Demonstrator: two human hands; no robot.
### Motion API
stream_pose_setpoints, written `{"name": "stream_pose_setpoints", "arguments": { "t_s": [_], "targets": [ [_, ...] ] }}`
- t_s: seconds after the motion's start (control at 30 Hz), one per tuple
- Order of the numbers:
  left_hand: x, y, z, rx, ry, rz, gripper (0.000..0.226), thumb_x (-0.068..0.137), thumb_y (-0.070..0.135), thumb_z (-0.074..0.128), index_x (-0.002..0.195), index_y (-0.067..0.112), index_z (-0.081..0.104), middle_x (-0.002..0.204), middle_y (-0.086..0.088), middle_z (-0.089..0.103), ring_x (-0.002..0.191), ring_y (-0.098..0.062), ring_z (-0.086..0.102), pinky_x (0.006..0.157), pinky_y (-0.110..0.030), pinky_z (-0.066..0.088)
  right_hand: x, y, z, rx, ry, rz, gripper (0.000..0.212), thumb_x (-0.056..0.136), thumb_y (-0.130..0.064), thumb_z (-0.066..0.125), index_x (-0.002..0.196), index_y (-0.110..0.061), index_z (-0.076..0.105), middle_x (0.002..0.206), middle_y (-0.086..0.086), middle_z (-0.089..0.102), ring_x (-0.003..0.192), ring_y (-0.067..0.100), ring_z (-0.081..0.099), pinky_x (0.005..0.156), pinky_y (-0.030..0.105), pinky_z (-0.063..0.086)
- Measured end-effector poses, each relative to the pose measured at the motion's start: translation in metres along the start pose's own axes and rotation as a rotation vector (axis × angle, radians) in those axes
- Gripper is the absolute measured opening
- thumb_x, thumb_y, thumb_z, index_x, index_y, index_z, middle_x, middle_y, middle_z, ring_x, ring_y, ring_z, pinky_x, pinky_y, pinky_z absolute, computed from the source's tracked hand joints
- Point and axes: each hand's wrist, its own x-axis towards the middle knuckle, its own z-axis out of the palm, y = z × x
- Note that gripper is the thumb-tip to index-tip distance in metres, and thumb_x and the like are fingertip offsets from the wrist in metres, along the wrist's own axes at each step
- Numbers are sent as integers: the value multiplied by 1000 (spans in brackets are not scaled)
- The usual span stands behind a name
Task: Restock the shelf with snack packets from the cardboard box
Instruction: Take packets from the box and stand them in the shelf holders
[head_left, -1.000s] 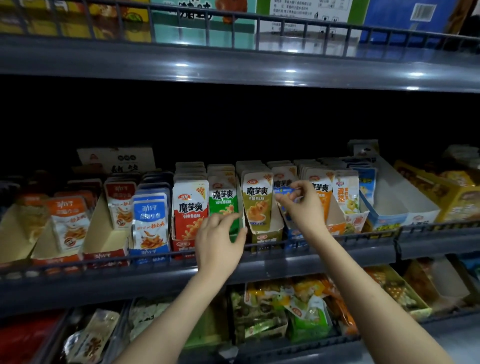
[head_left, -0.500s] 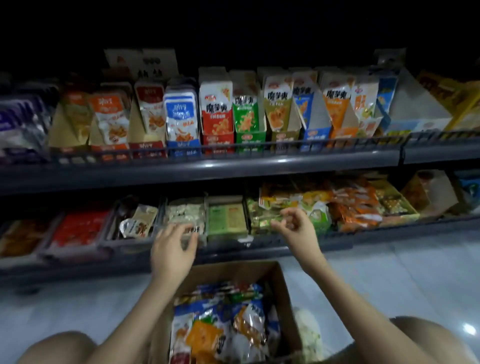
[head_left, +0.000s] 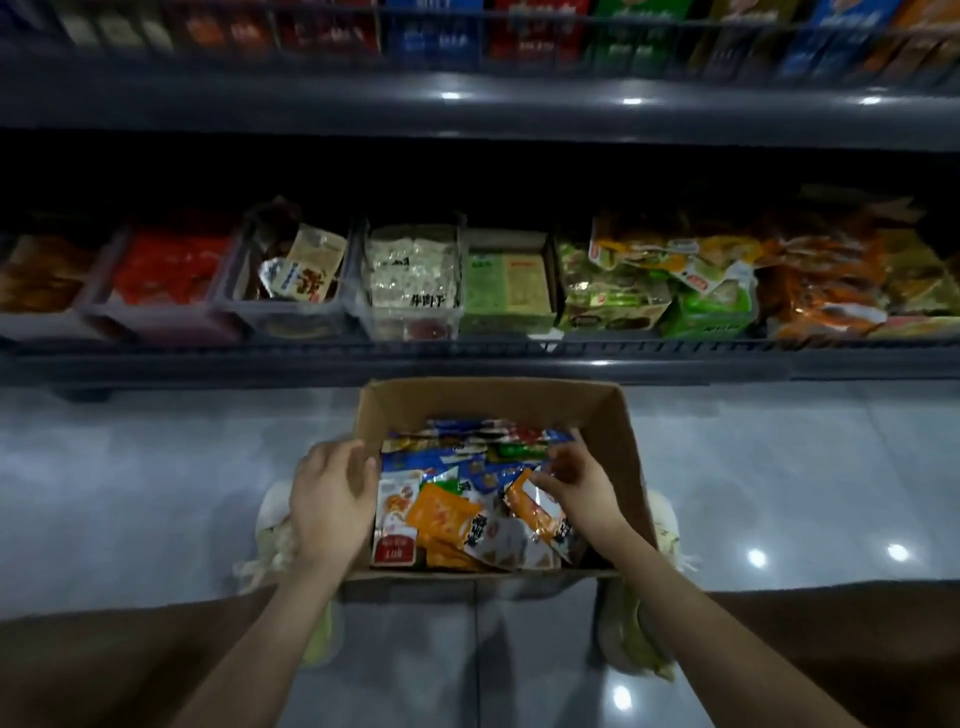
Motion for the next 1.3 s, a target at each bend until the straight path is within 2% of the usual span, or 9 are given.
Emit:
{"name": "stream_pose_setpoints", "arguments": {
  "t_s": [0.2,0.33,0.57,0.73,0.8,0.9,1.03,1.2,1.3],
  "targets": [
    [-4,-27,34,25,-79,-132,39,90,21,60,125,4,55,115,-19,61,106,-37,56,88,-46,45,31,39,43,-116,-148,149,30,80,-27,76,101,-17,58,91,-4,64,87,19,64,79,42,54],
    [-15,-37,51,8,-124,-167,47,93,25,55,134,3,47,116,-21,61,107,-39,57,88,-48,46,51,64,67,-358,-280,165,26,79,-29,75,100,-19,64,98,-1,67,95,21,63,76,32,49],
    [-28,-42,59,-13,-159,-170,59,94,28,52,146,11,30,124,-19,55,112,-36,53,88,-47,44,56,86,82,-461,-353,194,41,85,-17,68,125,-14,61,124,5,63,113,24,59,93,30,49],
    [-27,-45,56,5,-170,-144,61,91,25,55,145,9,32,116,-21,58,106,-37,55,86,-47,46,55,85,75,-586,-275,132,19,87,-19,66,105,-16,71,106,8,70,101,23,62,82,27,48],
    [-29,-43,51,53,-153,-118,60,88,20,57,142,5,37,113,-24,58,104,-41,54,87,-48,43,49,81,69,-436,-247,142,8,88,-10,64,93,-11,70,99,13,68,93,22,65,85,33,52],
    [-26,-30,42,125,-104,-43,54,82,18,55,132,0,47,115,-28,55,107,-44,50,93,-48,39,41,72,53,-45,-285,177,15,87,8,60,83,-6,59,87,21,62,60,16,68,52,26,55],
    [-19,-6,37,194,-148,206,45,85,27,53,123,3,57,118,-23,57,110,-41,51,93,-46,40,42,58,32,168,-318,189,9,84,-5,70,83,-12,64,89,15,63,68,17,60,55,20,51],
    [-9,36,45,148,-603,377,60,84,55,60,131,17,54,131,-7,56,122,-29,48,99,-39,35,40,22,10,377,-466,159,6,85,-3,66,85,-9,66,78,1,72,69,11,68,60,21,54],
    [2,50,48,181,-862,286,48,83,54,63,122,26,56,114,0,63,109,-25,56,83,-36,44,41,7,9,425,-580,139,10,84,-1,65,86,-10,69,79,0,73,75,13,70,66,23,57]
  ]
}}
